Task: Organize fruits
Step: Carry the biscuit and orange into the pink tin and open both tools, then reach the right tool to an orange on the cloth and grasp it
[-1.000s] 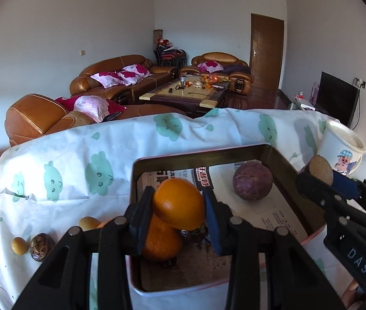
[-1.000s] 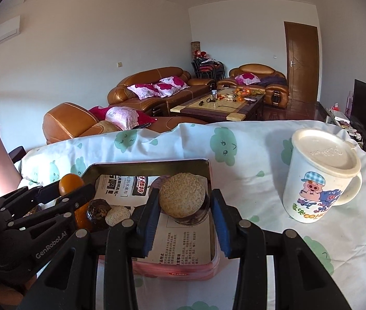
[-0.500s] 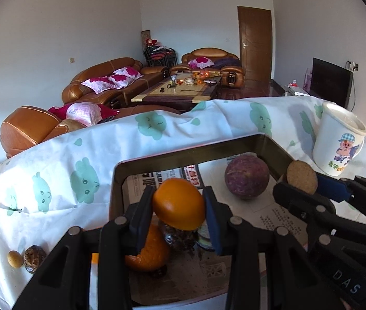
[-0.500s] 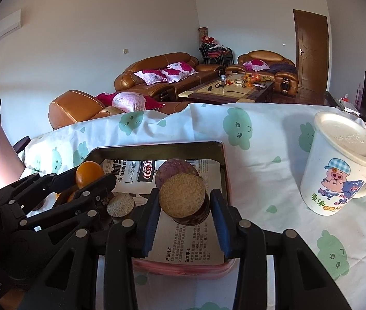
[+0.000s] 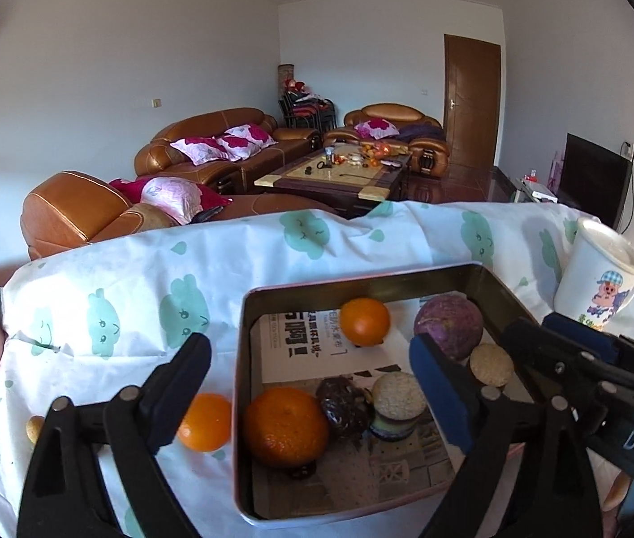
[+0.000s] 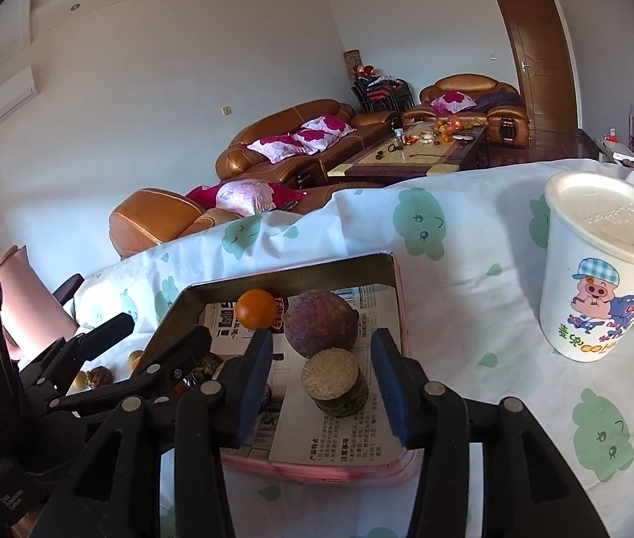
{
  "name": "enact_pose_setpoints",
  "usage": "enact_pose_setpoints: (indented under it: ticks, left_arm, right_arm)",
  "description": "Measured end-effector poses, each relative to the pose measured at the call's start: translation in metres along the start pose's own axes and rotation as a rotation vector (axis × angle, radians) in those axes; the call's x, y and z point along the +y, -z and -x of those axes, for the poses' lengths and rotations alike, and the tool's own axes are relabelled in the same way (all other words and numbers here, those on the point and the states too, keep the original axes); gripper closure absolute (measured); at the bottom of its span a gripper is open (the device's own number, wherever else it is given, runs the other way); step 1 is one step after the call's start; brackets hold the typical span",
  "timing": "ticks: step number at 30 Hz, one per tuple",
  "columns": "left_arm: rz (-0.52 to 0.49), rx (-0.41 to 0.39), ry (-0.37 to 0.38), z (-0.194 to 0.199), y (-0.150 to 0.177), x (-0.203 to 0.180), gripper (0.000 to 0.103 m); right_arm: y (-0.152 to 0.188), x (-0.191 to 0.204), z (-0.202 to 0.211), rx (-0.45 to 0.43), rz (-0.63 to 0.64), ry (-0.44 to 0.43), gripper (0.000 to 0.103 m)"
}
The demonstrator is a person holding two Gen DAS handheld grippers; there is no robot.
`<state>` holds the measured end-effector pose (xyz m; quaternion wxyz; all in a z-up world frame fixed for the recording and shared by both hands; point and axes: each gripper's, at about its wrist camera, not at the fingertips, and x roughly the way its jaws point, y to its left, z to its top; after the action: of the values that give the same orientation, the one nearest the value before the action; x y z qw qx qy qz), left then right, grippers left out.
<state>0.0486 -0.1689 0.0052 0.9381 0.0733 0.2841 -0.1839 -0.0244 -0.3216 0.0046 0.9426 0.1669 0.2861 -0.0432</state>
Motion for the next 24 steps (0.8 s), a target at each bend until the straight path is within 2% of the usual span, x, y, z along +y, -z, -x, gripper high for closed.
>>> enact_pose_setpoints:
  ticks: [2, 4, 13, 19, 24]
  left_arm:
    - [0.006, -0.007, -0.006, 0.002, 0.001, 0.003, 0.002]
    - [0.005, -0.002, -0.006, 0.003, 0.003, 0.005, 0.000]
    - [-0.020, -0.014, -0.025, 0.023, 0.015, 0.013, 0.000]
    - [0.017, -0.016, -0.052, 0.036, 0.026, 0.036, 0.000]
    - [0.024, 0.009, -0.104, 0.039, 0.038, 0.064, 0.000]
  right_arm:
    - [0.000, -0.002, 0.002, -0.015, -0.008, 0.003, 0.047]
    - [0.000, -0.003, 0.003, -0.021, -0.014, 0.004, 0.046]
    - [0.000, 0.000, 0.003, -0.040, 0.003, 0.044, 0.046]
    - [0.006, 0.003, 0.006, -0.046, 0.013, 0.056, 0.046]
    - [0.014, 0.012, 0.010, -0.052, 0.042, 0.072, 0.046]
